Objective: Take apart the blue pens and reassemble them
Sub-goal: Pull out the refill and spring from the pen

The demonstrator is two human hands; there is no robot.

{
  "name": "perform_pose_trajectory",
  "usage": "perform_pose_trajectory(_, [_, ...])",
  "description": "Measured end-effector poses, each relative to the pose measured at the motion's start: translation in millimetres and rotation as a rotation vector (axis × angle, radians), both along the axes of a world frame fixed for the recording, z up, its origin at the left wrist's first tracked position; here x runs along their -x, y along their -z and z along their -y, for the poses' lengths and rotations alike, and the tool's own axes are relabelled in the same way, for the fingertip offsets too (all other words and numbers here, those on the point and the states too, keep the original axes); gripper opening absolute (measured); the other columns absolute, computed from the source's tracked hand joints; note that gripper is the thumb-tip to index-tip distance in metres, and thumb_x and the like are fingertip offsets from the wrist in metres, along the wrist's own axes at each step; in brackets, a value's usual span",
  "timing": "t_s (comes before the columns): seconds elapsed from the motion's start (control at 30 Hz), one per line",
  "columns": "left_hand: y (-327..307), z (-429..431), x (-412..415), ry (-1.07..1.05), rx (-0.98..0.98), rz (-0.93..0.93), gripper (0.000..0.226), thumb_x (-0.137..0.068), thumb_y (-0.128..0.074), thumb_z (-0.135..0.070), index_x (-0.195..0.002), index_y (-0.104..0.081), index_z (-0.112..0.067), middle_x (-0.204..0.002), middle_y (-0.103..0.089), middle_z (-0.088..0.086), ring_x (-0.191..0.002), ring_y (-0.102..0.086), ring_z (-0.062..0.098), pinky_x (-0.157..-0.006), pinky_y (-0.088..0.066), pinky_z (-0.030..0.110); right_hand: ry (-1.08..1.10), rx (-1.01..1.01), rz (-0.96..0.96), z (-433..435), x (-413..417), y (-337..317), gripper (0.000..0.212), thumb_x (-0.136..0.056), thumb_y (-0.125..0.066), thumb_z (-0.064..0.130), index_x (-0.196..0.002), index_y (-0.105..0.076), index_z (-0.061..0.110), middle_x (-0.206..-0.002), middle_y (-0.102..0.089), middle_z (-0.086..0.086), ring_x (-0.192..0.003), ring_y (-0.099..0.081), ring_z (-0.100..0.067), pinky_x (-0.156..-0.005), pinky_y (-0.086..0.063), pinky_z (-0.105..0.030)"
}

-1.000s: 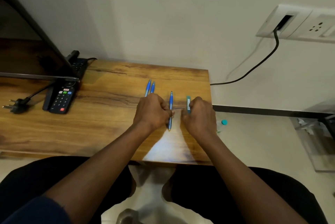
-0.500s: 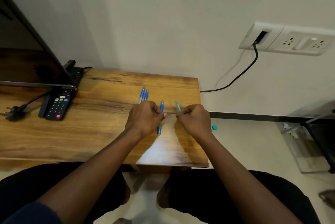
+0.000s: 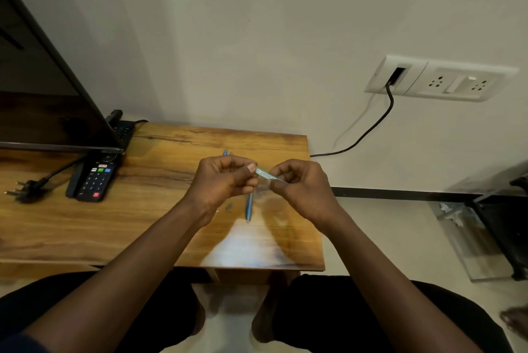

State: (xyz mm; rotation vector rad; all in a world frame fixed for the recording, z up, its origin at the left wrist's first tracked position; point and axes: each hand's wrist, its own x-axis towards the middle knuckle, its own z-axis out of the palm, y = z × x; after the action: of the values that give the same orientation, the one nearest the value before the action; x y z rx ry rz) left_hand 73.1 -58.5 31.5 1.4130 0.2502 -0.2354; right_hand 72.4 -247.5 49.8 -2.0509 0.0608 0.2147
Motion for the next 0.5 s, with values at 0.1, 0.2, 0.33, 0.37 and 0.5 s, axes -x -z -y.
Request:
perform_pose_trajectory(0.1, [-4,-1,1,-0.028,0.127,-0.046,0.011,-0.093,-0.074,-0.005,-0.103,-0.076,-0.001,-0.086,-0.08,0.013,-0.074,-0.078,0.014,-0.068,-0.065,0.024,0.13,-0.546,-0.191,-5,3,-2,0.013,-0.088,-0.075,0.002,-0.102,-0.074,0.002,-0.091,-0.075,-0.013,-0.086,-0.072,-0.021,-0.08,-0.061,-0.033])
perform_pose_trajectory(0.2, [-7,2,3,-0.034,0.199,-0.05,0.011,-0.092,-0.073,-0.006,-0.103,-0.075,-0.003,-0.093,-0.081,0.017,-0.078,-0.08,0.016,-0.07,-0.065,0.025,0.245,-0.869,-0.248,-13,7,-1,0.021,-0.091,-0.072,0.002,-0.111,-0.07,-0.003,-0.103,-0.074,-0.023,-0.096,-0.073,-0.03,-0.089,-0.062,-0.035])
perform_pose_trajectory(0.33, [-11,7,5,-0.092,0.256,-0.053,0.008,-0.094,-0.072,-0.006,-0.101,-0.074,-0.002,-0.092,-0.08,0.018,-0.079,-0.08,0.019,-0.07,-0.065,0.024,0.29,-1.015,-0.234,-20,10,-3,0.027,-0.099,-0.062,0.008,-0.123,-0.066,-0.004,-0.115,-0.073,-0.028,-0.108,-0.072,-0.034,-0.094,-0.06,-0.036])
perform_pose_trajectory(0.37, [-11,7,6,-0.108,0.263,-0.057,0.006,-0.094,-0.072,-0.006,-0.099,-0.074,-0.003,-0.09,-0.08,0.018,-0.078,-0.08,0.019,-0.07,-0.065,0.025,0.282,-1.025,-0.231,-20,11,-3,0.028,-0.101,-0.06,0.011,-0.124,-0.065,-0.003,-0.115,-0.073,-0.027,-0.11,-0.072,-0.035,-0.096,-0.059,-0.037])
perform_pose_trajectory(0.5, [-12,6,6,-0.14,0.259,-0.075,0.003,-0.094,-0.073,-0.005,-0.095,-0.074,-0.003,-0.088,-0.08,0.019,-0.078,-0.08,0.02,-0.068,-0.065,0.025,0.258,-1.01,-0.231,-23,13,-4,0.035,-0.108,-0.048,0.02,-0.127,-0.063,-0.005,-0.116,-0.073,-0.027,-0.111,-0.072,-0.035,-0.096,-0.059,-0.037])
